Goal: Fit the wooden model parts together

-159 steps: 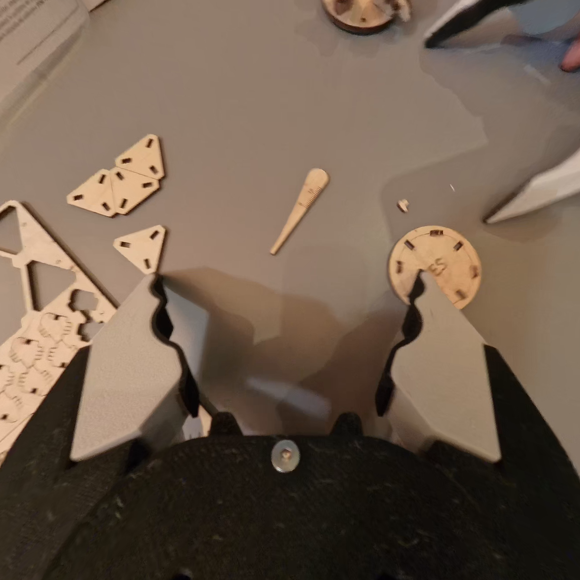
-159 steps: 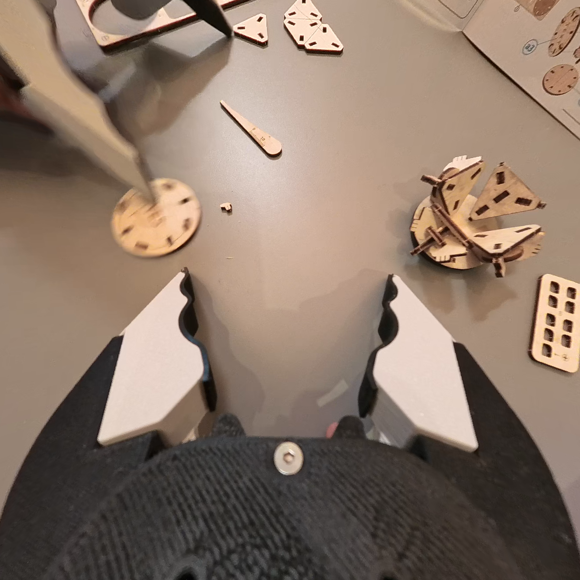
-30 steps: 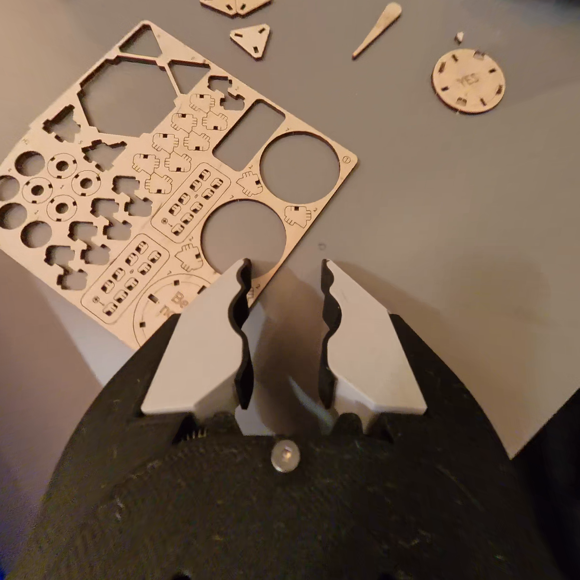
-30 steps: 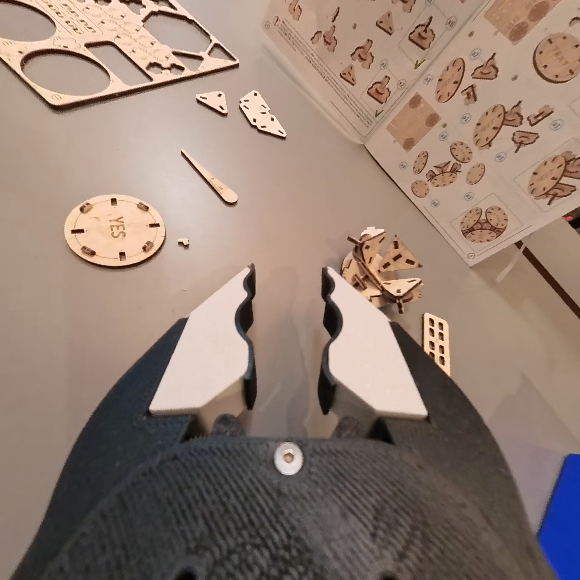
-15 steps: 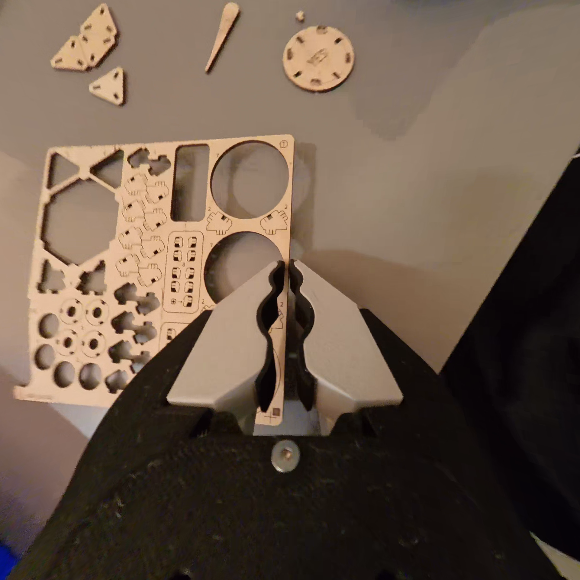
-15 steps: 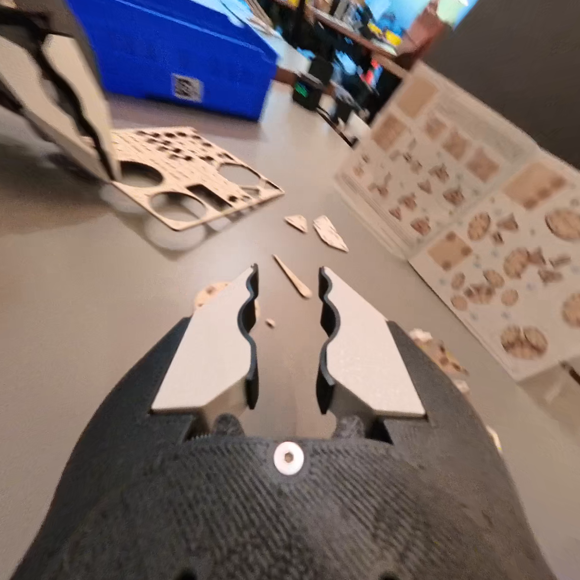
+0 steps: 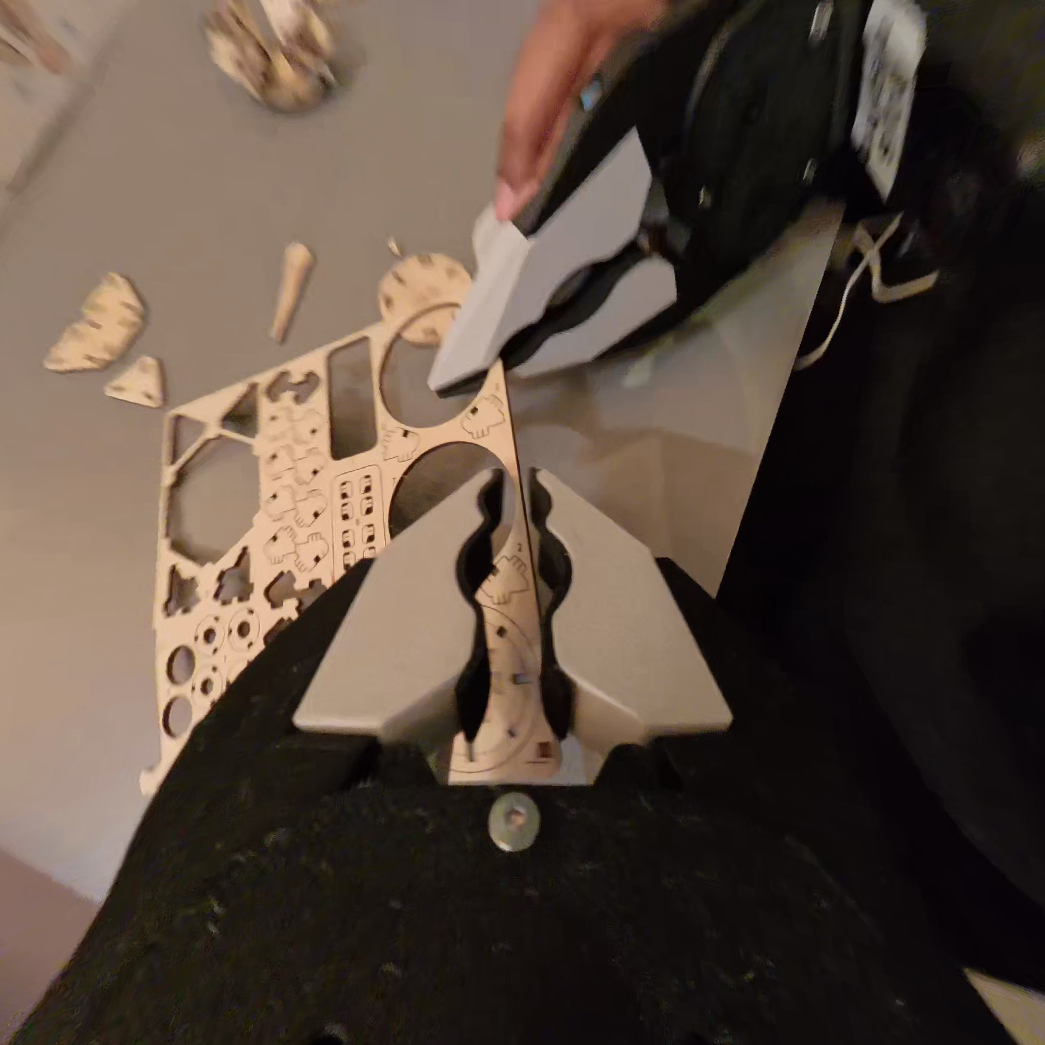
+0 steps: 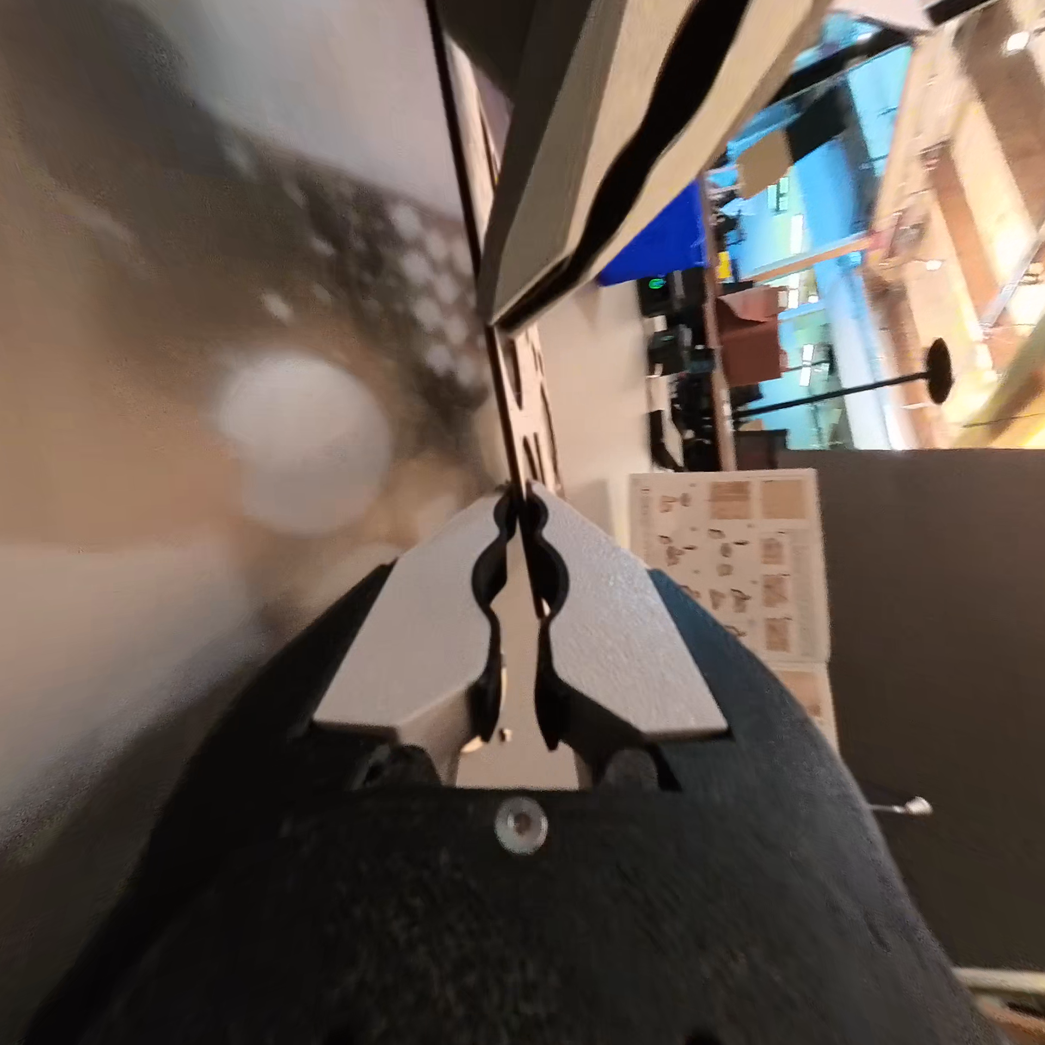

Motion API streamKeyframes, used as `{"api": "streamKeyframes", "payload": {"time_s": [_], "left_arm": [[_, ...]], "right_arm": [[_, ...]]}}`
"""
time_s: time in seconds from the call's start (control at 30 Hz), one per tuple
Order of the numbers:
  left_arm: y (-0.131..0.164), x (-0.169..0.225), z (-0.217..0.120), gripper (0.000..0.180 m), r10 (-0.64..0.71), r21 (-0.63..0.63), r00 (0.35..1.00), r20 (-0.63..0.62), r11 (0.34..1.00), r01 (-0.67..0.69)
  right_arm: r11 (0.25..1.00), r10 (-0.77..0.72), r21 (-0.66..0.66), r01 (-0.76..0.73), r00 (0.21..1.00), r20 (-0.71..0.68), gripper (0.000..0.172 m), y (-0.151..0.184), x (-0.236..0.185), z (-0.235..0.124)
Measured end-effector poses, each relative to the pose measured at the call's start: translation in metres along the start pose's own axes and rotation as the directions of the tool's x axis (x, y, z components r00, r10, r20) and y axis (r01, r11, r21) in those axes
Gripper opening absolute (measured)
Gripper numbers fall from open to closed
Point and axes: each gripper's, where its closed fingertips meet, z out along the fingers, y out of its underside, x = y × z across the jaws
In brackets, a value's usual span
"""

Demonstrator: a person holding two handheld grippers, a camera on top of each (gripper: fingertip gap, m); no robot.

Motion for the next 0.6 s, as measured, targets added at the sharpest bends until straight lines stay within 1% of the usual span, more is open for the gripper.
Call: {"api": "streamKeyframes", "payload": {"time_s": [0.07, 0.1, 0.13, 0.2, 0.23, 0.27, 0.3, 0.33, 0.37, 0.4, 0.43, 0.5, 0.53, 0.57, 0.6], "left_arm": [[-0.023, -0.009, -0.026, 0.037, -0.099, 0.187, 0.995, 0.022, 0.978, 0.093], [-0.034, -0.013, -0.043, 0.043, -0.155, 0.289, 0.988, 0.003, 0.946, 0.148], [-0.044, -0.017, -0.063, 0.048, -0.205, 0.393, 0.979, -0.022, 0.898, 0.197], [-0.056, -0.034, -0.103, 0.048, -0.312, 0.579, 0.947, -0.071, 0.760, 0.294], [-0.054, -0.047, -0.119, 0.048, -0.389, 0.643, 0.916, -0.097, 0.678, 0.356], [-0.047, -0.059, -0.128, 0.048, -0.468, 0.674, 0.872, -0.145, 0.598, 0.433], [-0.038, -0.066, -0.129, 0.048, -0.527, 0.667, 0.818, -0.231, 0.526, 0.527], [-0.030, -0.068, -0.125, 0.047, -0.561, 0.626, 0.751, -0.349, 0.457, 0.632], [-0.024, -0.065, -0.120, 0.047, -0.559, 0.564, 0.673, -0.484, 0.389, 0.728], [-0.021, -0.062, -0.114, 0.047, -0.535, 0.493, 0.579, -0.615, 0.312, 0.812], [-0.019, -0.059, -0.112, 0.046, -0.483, 0.424, 0.482, -0.731, 0.231, 0.876], [-0.016, -0.058, -0.109, 0.043, -0.334, 0.288, 0.299, -0.894, 0.084, 0.954], [-0.016, -0.055, -0.109, 0.042, -0.232, 0.206, 0.211, -0.950, 0.042, 0.978], [-0.017, -0.051, -0.108, 0.040, -0.141, 0.118, 0.121, -0.983, 0.026, 0.993], [-0.019, -0.045, -0.101, 0.039, -0.095, 0.044, 0.047, -0.994, 0.037, 0.998]], "right_arm": [[1.000, 0.012, 0.011, -0.011, 0.996, -0.085, 0.000, 0.000, 0.017, -0.006], [1.000, 0.013, 0.022, -0.010, 0.991, -0.130, 0.000, -0.001, 0.026, -0.009], [0.999, 0.016, 0.039, -0.009, 0.985, -0.173, 0.000, -0.002, 0.034, -0.013], [0.997, 0.013, 0.071, 0.005, 0.968, -0.251, 0.000, -0.006, 0.049, -0.021], [0.996, 0.006, 0.084, 0.019, 0.958, -0.288, 0.000, -0.008, 0.055, -0.025], [0.995, -0.004, 0.095, 0.035, 0.948, -0.319, 0.000, -0.010, 0.060, -0.029], [0.993, -0.018, 0.100, 0.056, 0.937, -0.349, 0.000, -0.012, 0.064, -0.033], [0.991, -0.038, 0.102, 0.082, 0.924, -0.380, 0.000, -0.015, 0.068, -0.037], [0.988, -0.062, 0.104, 0.116, 0.906, -0.420, 0.000, -0.018, 0.072, -0.043], [0.982, -0.092, 0.103, 0.159, 0.874, -0.478, 0.000, -0.023, 0.078, -0.050], [0.973, -0.124, 0.097, 0.209, 0.830, -0.544, 0.000, -0.028, 0.085, -0.060], [0.942, -0.184, 0.092, 0.324, 0.723, -0.666, 0.000, -0.044, 0.096, -0.079], [0.929, -0.204, 0.082, 0.361, 0.686, -0.699, 0.000, -0.050, 0.098, -0.083], [0.926, -0.221, 0.074, 0.370, 0.690, -0.689, 0.000, -0.052, 0.099, -0.081], [0.926, -0.229, 0.069, 0.372, 0.697, -0.680, 0.000, -0.053, 0.098, -0.078]]}}
